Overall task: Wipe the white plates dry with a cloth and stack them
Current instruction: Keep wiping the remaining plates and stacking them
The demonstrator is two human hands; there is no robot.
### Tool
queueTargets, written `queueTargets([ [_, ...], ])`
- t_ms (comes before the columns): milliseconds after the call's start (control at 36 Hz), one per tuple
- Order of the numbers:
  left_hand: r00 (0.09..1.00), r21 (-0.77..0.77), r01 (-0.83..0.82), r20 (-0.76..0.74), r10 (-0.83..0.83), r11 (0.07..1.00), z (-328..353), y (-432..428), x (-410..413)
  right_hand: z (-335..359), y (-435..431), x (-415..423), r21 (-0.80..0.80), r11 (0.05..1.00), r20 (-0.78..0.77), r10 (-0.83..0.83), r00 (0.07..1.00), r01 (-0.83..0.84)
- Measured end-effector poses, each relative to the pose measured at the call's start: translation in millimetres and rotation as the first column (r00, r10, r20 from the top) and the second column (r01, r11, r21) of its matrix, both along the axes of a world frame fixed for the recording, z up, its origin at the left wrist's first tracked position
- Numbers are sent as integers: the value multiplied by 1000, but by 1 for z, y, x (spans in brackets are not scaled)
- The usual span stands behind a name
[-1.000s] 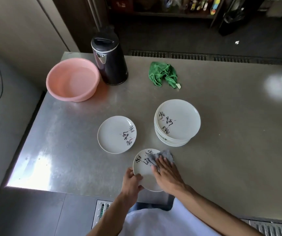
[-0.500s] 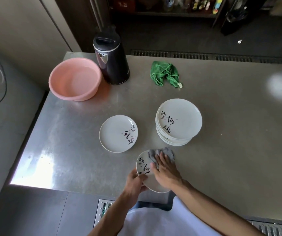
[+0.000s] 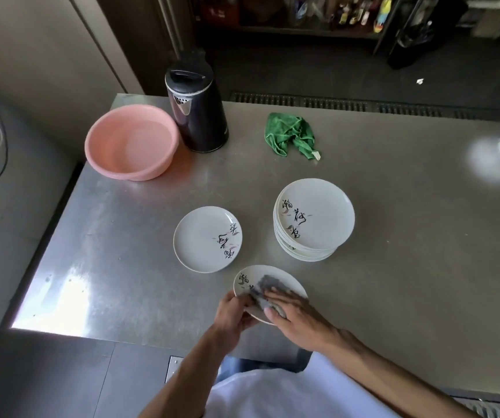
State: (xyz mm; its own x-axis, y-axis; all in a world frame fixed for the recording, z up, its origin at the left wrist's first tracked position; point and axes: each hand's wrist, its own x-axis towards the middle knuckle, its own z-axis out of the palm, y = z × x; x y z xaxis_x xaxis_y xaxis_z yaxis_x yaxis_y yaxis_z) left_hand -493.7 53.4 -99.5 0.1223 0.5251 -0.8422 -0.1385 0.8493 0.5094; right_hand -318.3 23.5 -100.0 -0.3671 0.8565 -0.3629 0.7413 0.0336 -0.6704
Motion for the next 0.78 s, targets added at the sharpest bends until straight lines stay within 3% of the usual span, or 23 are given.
queueTargets([
  [194, 996, 66, 45, 72, -50, 997, 15, 12, 4, 21, 2, 5, 101, 994, -34, -41, 999, 45],
  [417, 990, 10, -83, 113, 82, 996, 4, 19, 3, 27, 0, 13, 169, 986, 17, -16, 1000, 13],
  [583, 995, 55, -72, 67, 69, 996, -1, 24, -2, 42, 20, 9, 202, 966, -22, -158, 987, 159],
  [694, 991, 187, 39, -135, -13, 982, 0, 26, -12, 56, 44, 11, -24, 913, -170, -404, 899, 407],
  [778, 981, 302, 131, -174, -80, 944, 1, 20, -21, 56, 56, 15, -157, 795, -232, -607, 760, 586],
])
